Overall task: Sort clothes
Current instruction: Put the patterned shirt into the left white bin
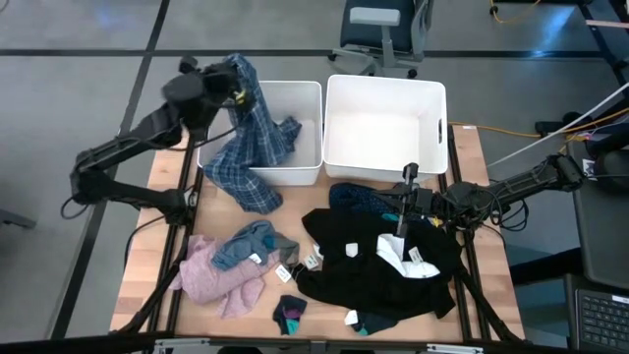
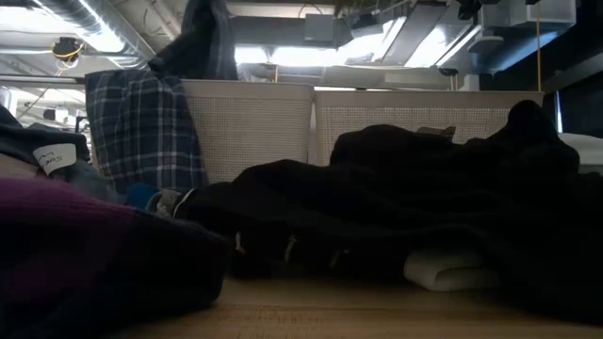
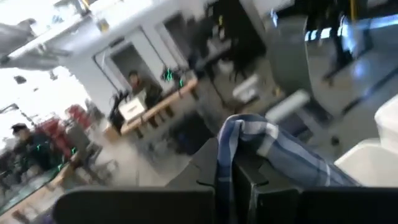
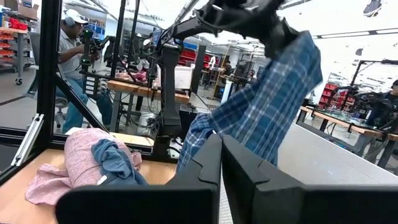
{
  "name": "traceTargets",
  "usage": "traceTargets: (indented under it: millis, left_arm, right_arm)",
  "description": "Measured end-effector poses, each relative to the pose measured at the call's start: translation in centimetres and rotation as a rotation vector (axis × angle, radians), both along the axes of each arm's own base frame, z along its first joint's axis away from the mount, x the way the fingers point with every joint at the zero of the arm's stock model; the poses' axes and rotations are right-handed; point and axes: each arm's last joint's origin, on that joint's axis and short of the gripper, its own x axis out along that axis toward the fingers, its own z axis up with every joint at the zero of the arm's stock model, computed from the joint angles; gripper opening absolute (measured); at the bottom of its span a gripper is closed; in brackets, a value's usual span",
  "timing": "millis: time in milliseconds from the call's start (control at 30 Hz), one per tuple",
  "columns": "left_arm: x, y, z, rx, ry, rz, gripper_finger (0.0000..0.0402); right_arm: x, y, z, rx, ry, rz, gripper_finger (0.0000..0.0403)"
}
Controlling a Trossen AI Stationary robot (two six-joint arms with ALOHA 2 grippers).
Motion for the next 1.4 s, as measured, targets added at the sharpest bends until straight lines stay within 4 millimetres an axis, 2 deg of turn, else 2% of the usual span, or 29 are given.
traceTargets:
  millis: [200,500,633,767,833,967,1033,1133,1267,1400]
  left_arm:
    - [2.0,2.6,-3.5,-0.158,0.072,0.02,0.001]
    - [4.3,4.1,-8.6,-0.431,0.247,-0.062,0.0049]
    - [4.5,4.2,-9.6,-0.474,0.302,-0.053,0.0085]
    - [4.5,3.8,-9.4,-0.463,0.32,-0.073,0.0128]
    - [4.4,3.2,-8.7,-0.45,0.309,-0.091,0.0148]
    - [4.2,1.4,-6.0,-0.427,0.171,-0.181,0.018]
    - [4.1,0.1,-4.7,-0.425,0.117,-0.275,0.0189]
    - [4.0,-2.6,-3.7,-0.449,0.098,-0.478,0.0193]
    - [4.3,-6.8,-4.0,-0.516,0.215,-0.805,0.0188]
    - [4.5,-10.7,-5.4,-0.59,0.383,-0.945,0.018]
  right_arm:
    - [0.0,0.0,0.0,0.0,0.0,0.0,0.0017]
    - [0.0,0.0,0.0,0.001,0.0,0.0,0.0017]
    - [0.0,0.0,0.0,0.0,0.002,0.0,0.0017]
    - [0.2,0.1,-0.1,0.0,0.007,0.0,0.0017]
    - [0.2,0.1,-0.2,0.001,0.007,-0.003,0.0017]
    - [0.4,0.1,-0.3,0.0,0.013,-0.007,0.0017]
    - [0.5,0.1,-0.4,-0.002,0.021,-0.007,0.0017]
    - [0.5,0.1,-0.4,0.0,0.015,-0.008,0.0017]
    - [0.5,0.1,-0.4,0.0,0.014,-0.009,0.0017]
    - [0.5,0.1,-0.4,0.0,0.015,-0.009,0.0017]
